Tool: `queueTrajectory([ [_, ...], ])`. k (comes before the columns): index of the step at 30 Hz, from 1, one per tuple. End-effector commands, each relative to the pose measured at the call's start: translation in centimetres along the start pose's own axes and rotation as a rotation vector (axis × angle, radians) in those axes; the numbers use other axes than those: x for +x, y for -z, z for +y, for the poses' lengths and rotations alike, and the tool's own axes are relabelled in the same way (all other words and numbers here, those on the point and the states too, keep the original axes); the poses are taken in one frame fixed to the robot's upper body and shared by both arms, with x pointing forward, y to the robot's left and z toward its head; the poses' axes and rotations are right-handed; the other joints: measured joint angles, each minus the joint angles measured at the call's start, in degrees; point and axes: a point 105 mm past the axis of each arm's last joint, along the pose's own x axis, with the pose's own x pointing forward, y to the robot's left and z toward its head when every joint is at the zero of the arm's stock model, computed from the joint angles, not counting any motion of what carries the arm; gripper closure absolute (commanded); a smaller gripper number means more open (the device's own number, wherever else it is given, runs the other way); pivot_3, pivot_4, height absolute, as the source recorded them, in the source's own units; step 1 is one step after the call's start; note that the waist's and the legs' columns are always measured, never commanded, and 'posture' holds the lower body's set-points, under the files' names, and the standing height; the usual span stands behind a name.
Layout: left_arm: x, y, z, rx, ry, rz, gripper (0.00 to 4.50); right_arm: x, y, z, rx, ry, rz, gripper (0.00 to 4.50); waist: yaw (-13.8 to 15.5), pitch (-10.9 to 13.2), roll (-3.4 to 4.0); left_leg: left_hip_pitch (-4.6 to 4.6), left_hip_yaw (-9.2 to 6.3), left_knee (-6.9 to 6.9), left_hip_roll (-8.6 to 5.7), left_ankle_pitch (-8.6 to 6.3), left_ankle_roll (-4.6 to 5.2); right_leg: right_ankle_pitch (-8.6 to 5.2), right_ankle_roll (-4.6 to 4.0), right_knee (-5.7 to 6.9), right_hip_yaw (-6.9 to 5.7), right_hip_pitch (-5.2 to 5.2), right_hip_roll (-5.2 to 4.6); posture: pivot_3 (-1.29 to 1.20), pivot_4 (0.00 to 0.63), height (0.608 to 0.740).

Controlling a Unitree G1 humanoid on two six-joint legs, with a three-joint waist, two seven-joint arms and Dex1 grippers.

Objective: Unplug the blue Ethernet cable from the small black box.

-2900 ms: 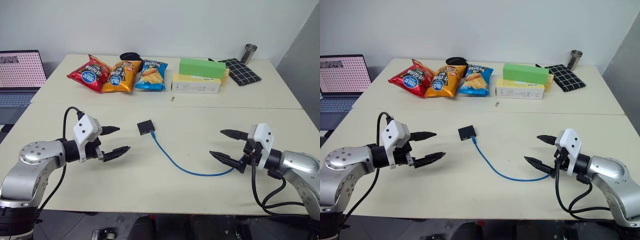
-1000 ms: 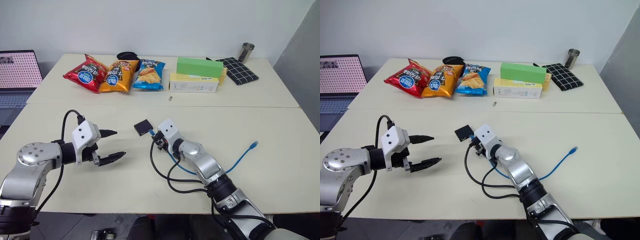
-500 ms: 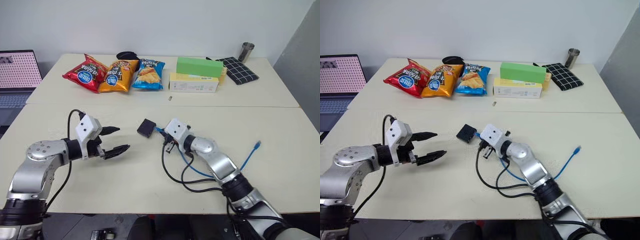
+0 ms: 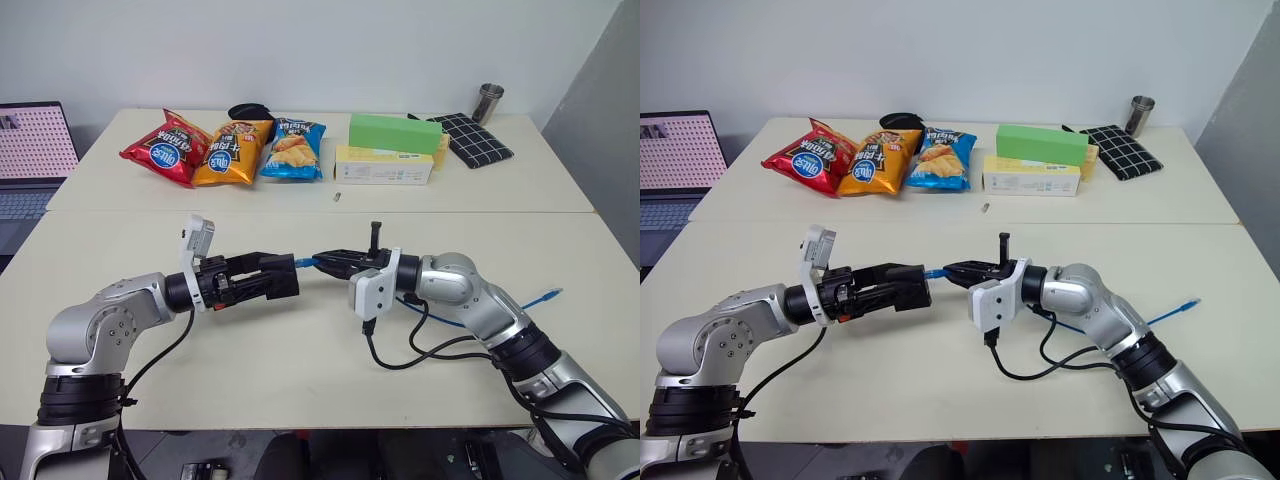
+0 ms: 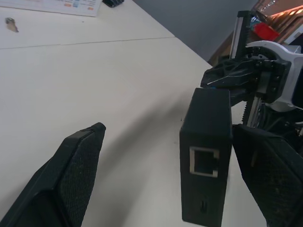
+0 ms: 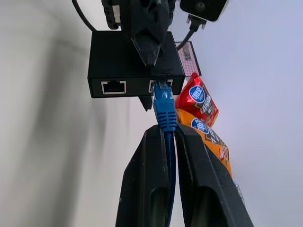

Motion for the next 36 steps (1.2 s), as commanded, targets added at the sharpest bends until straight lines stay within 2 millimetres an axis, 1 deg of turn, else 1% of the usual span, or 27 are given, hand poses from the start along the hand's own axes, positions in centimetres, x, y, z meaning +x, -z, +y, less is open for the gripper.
queueTrajectory([
  [1,0.1,-1.2,-1.0,0.016,0.055,-0.036,0.42,-0.6,-0.6,-2.3,-0.067,0.067,-0.032,4.49,0.0,0.0,0.0,0.0,0.0,0.0,0.0,0.0,0.0,0.0,0.0,0.0,0.0,0.0,0.0,0.0,0.15,0.74],
  [3,0.0,-1.3,-1.0,0.014,0.057,-0.037,0.87,-0.7,-0.5,-2.5,-0.071,0.076,-0.033,4.49,0.01,0.0,0.0,0.01,0.0,0.01,0.0,0.0,0.0,0.0,0.0,0.0,0.0,0.0,0.0,0.0,0.15,0.74],
  [5,-0.1,-1.3,-1.1,0.012,0.065,-0.033,1.2,-0.8,-0.4,-2.6,-0.074,0.085,-0.035,4.49,0.0,0.0,0.0,0.01,0.0,0.01,0.0,0.0,0.0,0.0,0.0,0.0,0.0,0.01,0.0,0.0,0.15,0.74],
  [9,-0.1,-1.1,-1.2,0.008,0.078,-0.024,2.21,-0.7,-0.5,-2.7,-0.083,0.099,-0.046,4.49,0.0,0.0,0.0,0.02,0.0,0.01,0.0,0.0,0.0,0.0,0.0,0.0,0.0,0.01,0.0,0.0,0.15,0.74],
  [11,0.0,-1.0,-1.1,0.009,0.077,-0.024,2.59,-0.6,-0.6,-2.7,-0.087,0.101,-0.053,4.49,0.01,0.0,0.0,0.02,0.0,0.01,0.0,0.0,0.0,0.0,0.0,0.0,0.0,0.02,0.0,0.0,0.15,0.74],
  [13,0.1,-0.9,-1.0,0.015,0.073,-0.016,3.12,-0.6,-0.8,-2.6,-0.097,0.095,-0.061,4.49,0.02,0.0,0.0,0.02,0.0,0.01,0.0,0.0,0.0,0.0,0.0,0.0,0.0,0.02,0.0,0.0,0.15,0.74],
  [14,0.1,-0.8,-1.0,0.017,0.071,-0.013,3.25,-0.5,-0.8,-2.5,-0.104,0.089,-0.065,4.5,0.04,0.0,0.0,0.02,0.0,0.01,0.0,0.0,0.0,0.0,0.0,0.0,0.0,0.02,0.0,0.0,0.15,0.74],
  [15,0.2,-0.8,-0.9,0.018,0.069,-0.01,3.53,-0.5,-0.8,-2.3,-0.113,0.08,-0.066,4.5,0.04,0.0,0.0,0.03,0.0,0.01,0.0,0.0,0.0,0.0,0.0,-0.01,-0.01,0.03,0.0,0.0,0.15,0.74],
  [16,0.2,-0.6,-0.9,0.025,0.066,0.0,3.7,-0.4,-0.8,-2.1,-0.128,0.065,-0.064,4.5,0.04,0.0,0.0,0.03,0.0,0.01,0.0,0.0,0.0,0.0,0.0,-0.01,0.0,0.03,0.0,0.0,0.15,0.74],
  [18,0.2,-0.3,-0.8,0.038,0.065,0.022,3.71,-0.3,-0.9,-1.8,-0.142,0.034,-0.072,4.5,0.03,0.0,0.0,0.03,0.0,0.01,0.0,0.0,0.0,0.0,0.0,-0.01,0.0,0.03,0.0,0.0,0.15,0.74],
  [20,0.2,-0.2,-0.9,0.051,0.071,0.036,3.71,-0.4,-0.9,-1.5,-0.143,0.014,-0.077,3.79,0.03,0.0,0.0,0.04,0.01,0.01,0.0,0.0,0.0,0.0,0.0,-0.02,0.0,0.03,0.0,0.0,0.15,0.74],
  [22,0.3,-0.1,-0.9,0.062,0.079,0.046,3.71,-0.6,-0.8,-1.3,-0.138,-0.015,-0.073,3.42,0.03,0.0,0.01,0.03,0.0,0.01,0.0,0.0,0.0,0.0,0.0,-0.02,0.0,0.04,0.0,0.0,0.15,0.74],
  [24,0.4,0.0,-1.0,0.084,0.091,0.063,3.71,-1.1,-0.7,-1.2,-0.106,-0.055,-0.063,2.93,0.06,0.0,0.01,0.04,0.0,0.0,0.0,0.0,0.0,0.0,0.0,-0.02,0.0,0.04,0.0,0.0,0.15,0.74],
  [27,0.7,0.2,-1.2,0.134,0.122,0.096,3.71,-2.4,-1.1,-1.1,0.044,-0.116,-0.051,2.2,0.31,0.01,0.01,0.03,0.0,0.02,-0.03,0.0,0.0,0.0,0.0,-0.05,0.0,0.06,-0.03,0.0,0.15,0.74],
  [28,0.8,0.2,-1.3,0.158,0.135,0.108,3.71,-2.8,-1.4,-1.1,0.109,-0.128,-0.049,2.08,0.44,0.01,0.01,0.03,-0.01,0.02,-0.02,0.0,0.0,0.0,0.0,-0.07,0.0,0.08,-0.03,0.0,0.15,0.74],
  [29,1.0,0.2,-1.5,0.18,0.153,0.114,3.71,-3.2,-1.7,-1.3,0.218,-0.126,-0.046,1.76,0.5,0.01,0.01,0.03,-0.03,0.02,-0.02,0.0,0.0,0.0,0.0,-0.08,-0.01,0.09,-0.03,0.0,0.15,0.74],
  [30,1.1,0.2,-1.7,0.198,0.169,0.116,3.71,-3.4,-2.2,-1.5,0.321,-0.121,-0.05,1.54,0.56,0.01,0.02,0.03,-0.04,0.02,-0.01,0.0,0.0,0.0,0.0,-0.07,-0.03,0.1,-0.03,0.0,0.15,0.74],
  [32,1.5,0.2,-2.3,0.244,0.219,0.124,3.71,-3.9,-3.1,-1.7,0.604,-0.115,-0.064,1.53,0.73,0.01,0.02,0.03,-0.04,0.02,-0.01,0.0,0.0,0.0,0.0,-0.07,-0.02,0.1,-0.03,0.0,0.15,0.74],
  [34,1.9,0.2,-2.9,0.293,0.266,0.143,3.71,-4.1,-3.7,-1.8,0.838,-0.109,-0.08,1.53,0.87,0.01,0.02,0.02,-0.04,0.03,-0.01,0.0,0.0,0.0,0.0,-0.06,-0.02,0.1,-0.03,0.0,0.15,0.74],
  [36,2.1,0.4,-3.5,0.346,0.314,0.173,3.71,-4.0,-4.0,-1.9,0.993,-0.087,-0.087,1.53,0.9,0.01,0.02,0.03,-0.07,0.03,0.0,0.0,0.0,0.0,0.0,-0.07,-0.03,0.1,-0.03,0.0,0.15,0.74],
])
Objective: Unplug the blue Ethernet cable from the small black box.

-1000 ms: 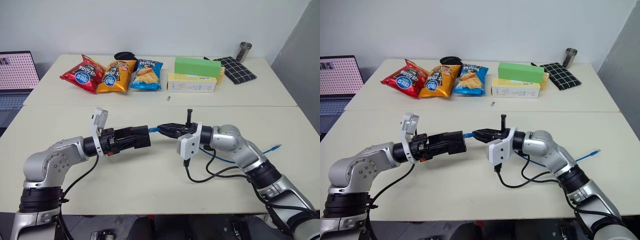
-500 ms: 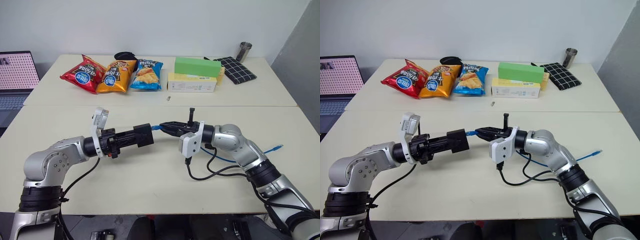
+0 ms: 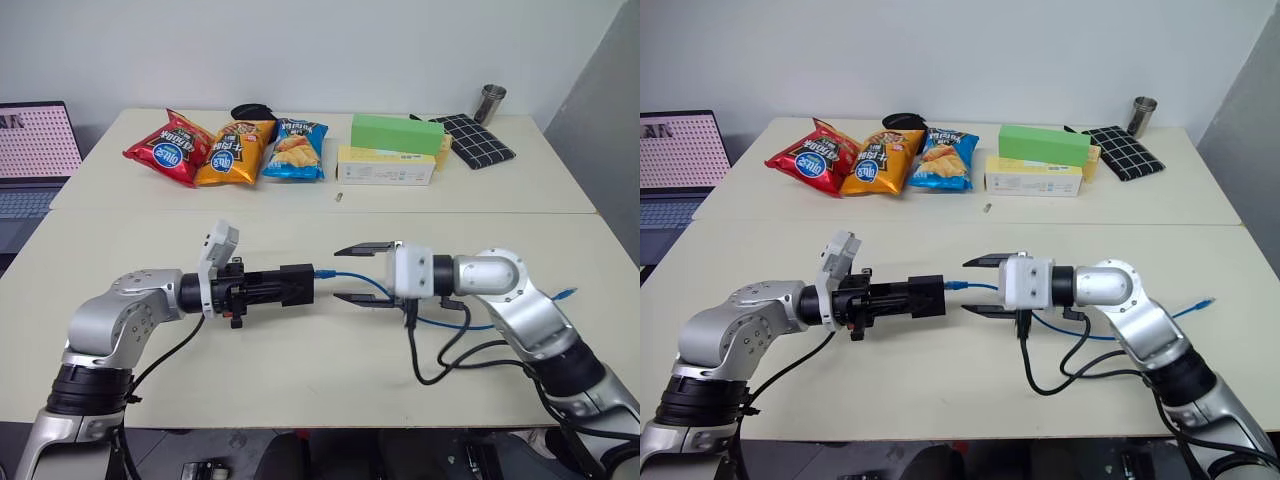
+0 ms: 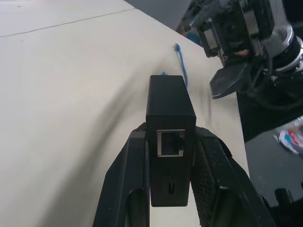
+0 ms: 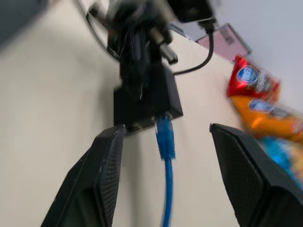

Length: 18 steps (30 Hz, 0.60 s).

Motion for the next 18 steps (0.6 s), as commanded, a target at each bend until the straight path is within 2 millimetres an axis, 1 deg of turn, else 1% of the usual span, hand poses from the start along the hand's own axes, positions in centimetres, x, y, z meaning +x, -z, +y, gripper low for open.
queueTrajectory([
  [1,0.7,-1.1,-1.5,0.147,0.106,0.034,3.71,-0.1,-1.4,0.2,0.297,0.027,-0.055,1.53,0.01,0.0,0.0,0.0,-0.01,-0.01,-0.01,0.0,0.0,0.0,0.0,0.0,0.0,0.01,0.0,0.0,0.15,0.74],
  [4,1.1,-1.8,-2.0,0.186,0.137,0.024,3.71,-0.2,-1.0,0.3,0.41,0.026,-0.038,1.53,0.1,0.0,0.0,-0.01,0.0,-0.01,-0.03,0.0,0.01,0.0,0.0,-0.03,0.01,0.01,0.0,0.0,0.15,0.74],
  [9,1.1,-2.4,-2.2,0.204,0.152,0.003,3.71,-0.3,-0.6,0.5,0.534,0.015,-0.032,1.53,0.35,0.0,0.0,-0.01,0.03,-0.01,-0.05,-0.01,0.03,0.0,0.0,-0.05,0.05,0.01,0.0,0.0,0.15,0.74],
  [13,0.6,-2.3,-2.1,0.198,0.145,-0.003,3.71,-0.6,-0.3,0.4,0.586,0.013,-0.035,1.53,0.33,0.0,0.0,-0.01,0.04,-0.01,-0.05,-0.02,0.03,0.0,0.0,-0.04,0.04,0.0,0.01,0.0,0.15,0.74],
  [18,0.5,-2.1,-1.9,0.18,0.132,-0.024,3.71,-0.6,-0.2,0.4,0.602,0.006,-0.042,1.53,0.34,0.0,0.0,-0.02,0.04,-0.02,-0.05,-0.02,0.03,0.0,0.0,-0.05,0.04,0.0,0.01,0.0,0.15,0.74],
])
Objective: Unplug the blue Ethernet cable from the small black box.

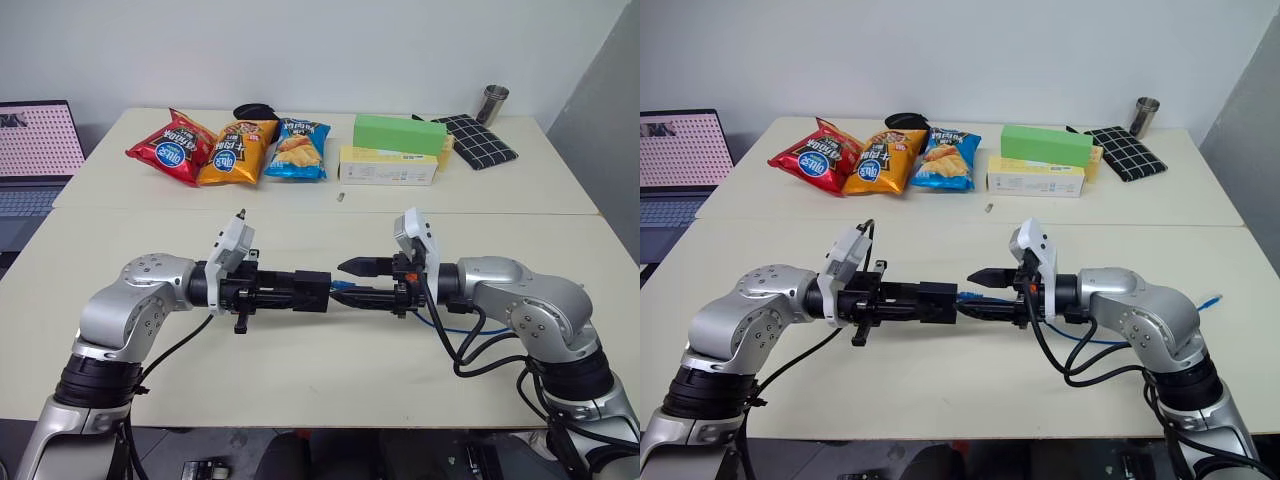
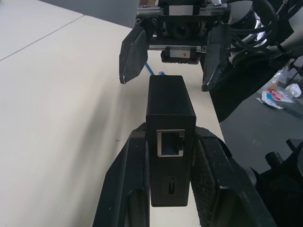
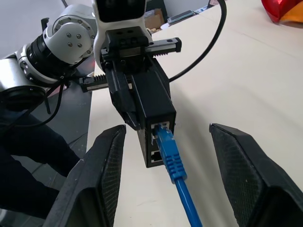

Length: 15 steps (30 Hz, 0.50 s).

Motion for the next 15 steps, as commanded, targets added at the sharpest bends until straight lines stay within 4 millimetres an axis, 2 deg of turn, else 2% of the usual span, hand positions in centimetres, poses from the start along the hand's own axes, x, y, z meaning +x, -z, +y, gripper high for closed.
queueTrajectory([
  [1,-0.4,-0.95,-0.14,0.029,-0.005,-0.043,3.71,-0.38,-0.7,0.22,-0.011,-0.01,-0.035,1.53,0.0,0.0,0.0,0.0,0.0,0.0,0.0,0.0,0.0,0.0,0.0,0.0,0.0,0.0,0.0,0.0,0.15,0.74],
  [15,-0.25,-1.45,-0.56,0.029,-0.006,-0.043,3.71,-0.27,-0.84,0.25,-0.006,-0.033,-0.04,1.53,0.0,0.0,0.0,0.0,0.0,0.0,0.0,0.0,0.0,0.0,0.0,-0.01,0.01,0.0,0.0,0.0,0.15,0.74],
])
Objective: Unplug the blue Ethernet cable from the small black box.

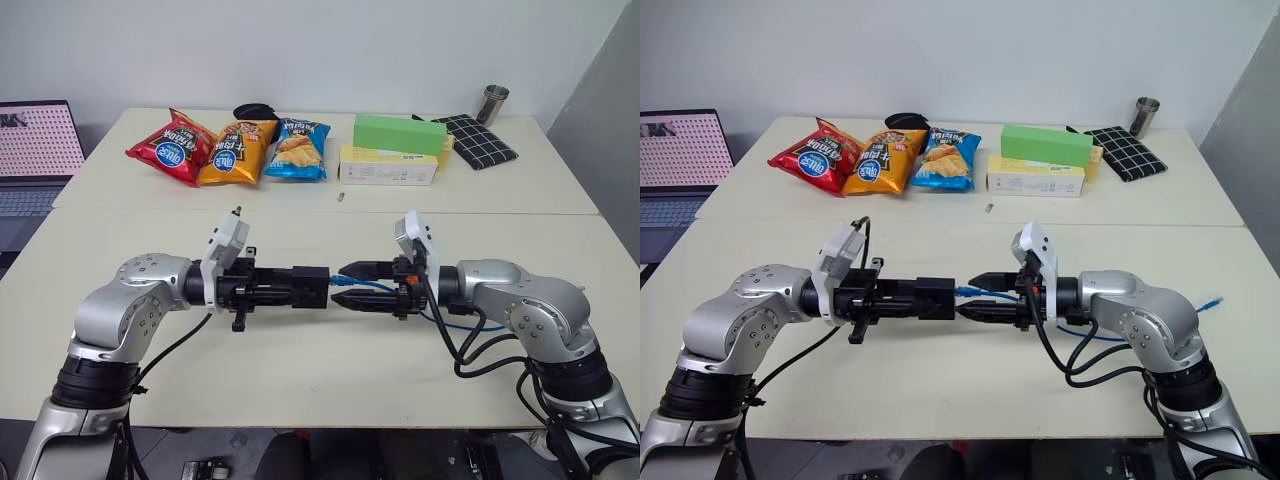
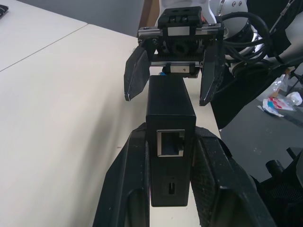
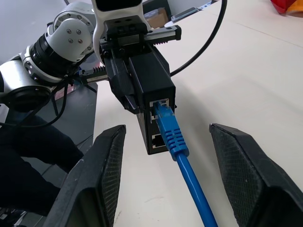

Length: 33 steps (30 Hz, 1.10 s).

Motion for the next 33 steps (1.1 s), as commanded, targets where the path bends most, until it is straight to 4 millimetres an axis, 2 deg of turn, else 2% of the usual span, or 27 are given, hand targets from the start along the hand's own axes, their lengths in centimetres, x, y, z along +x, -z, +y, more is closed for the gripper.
queueTrajectory([
  [1,-0.2,-0.9,-0.4,0.039,0.001,-0.014,3.71,-0.2,-1.2,0.2,-0.029,-0.014,-0.04,1.53,0.0,0.0,0.0,0.0,0.0,0.0,0.0,0.0,0.0,0.0,0.0,0.0,0.0,0.0,0.0,0.0,0.15,0.74],
  [9,-0.2,-0.7,-0.5,0.04,-0.001,-0.002,3.71,-0.1,-1.4,0.1,-0.022,-0.019,-0.046,1.53,0.0,0.0,0.0,0.0,0.0,0.0,0.0,0.0,0.0,0.0,0.0,0.0,0.0,0.0,0.0,0.0,0.15,0.74],
  [12,-0.1,-0.7,-0.5,0.041,-0.002,0.001,3.71,-0.2,-1.4,0.1,-0.021,-0.022,-0.045,2.01,0.02,0.0,0.0,0.0,0.0,0.0,0.0,0.0,0.0,0.0,0.0,0.0,0.0,0.0,0.0,0.0,0.15,0.74],
  [19,0.1,-1.0,-0.5,0.042,0.001,-0.007,3.71,-0.1,-1.2,0.2,-0.033,-0.032,-0.026,3.71,0.02,0.0,0.0,0.0,0.0,0.0,0.0,0.0,0.0,0.0,0.0,-0.01,0.0,0.0,0.0,0.0,0.15,0.74],
  [23,0.3,-1.0,-0.9,0.043,0.021,-0.001,3.71,-0.1,-1.1,0.3,-0.035,-0.039,-0.022,4.4,0.02,0.0,0.0,0.0,0.0,0.0,0.0,0.0,0.0,0.0,0.0,-0.01,0.0,0.0,0.0,0.0,0.15,0.74],
  [33,0.3,-0.1,-1.5,0.037,0.058,0.024,3.71,-0.3,-1.1,0.4,-0.023,-0.071,-0.001,4.43,0.01,0.0,0.0,0.0,0.0,-0.01,0.0,0.0,0.0,0.0,0.0,-0.02,0.0,0.0,0.0,0.0,0.15,0.74],
])
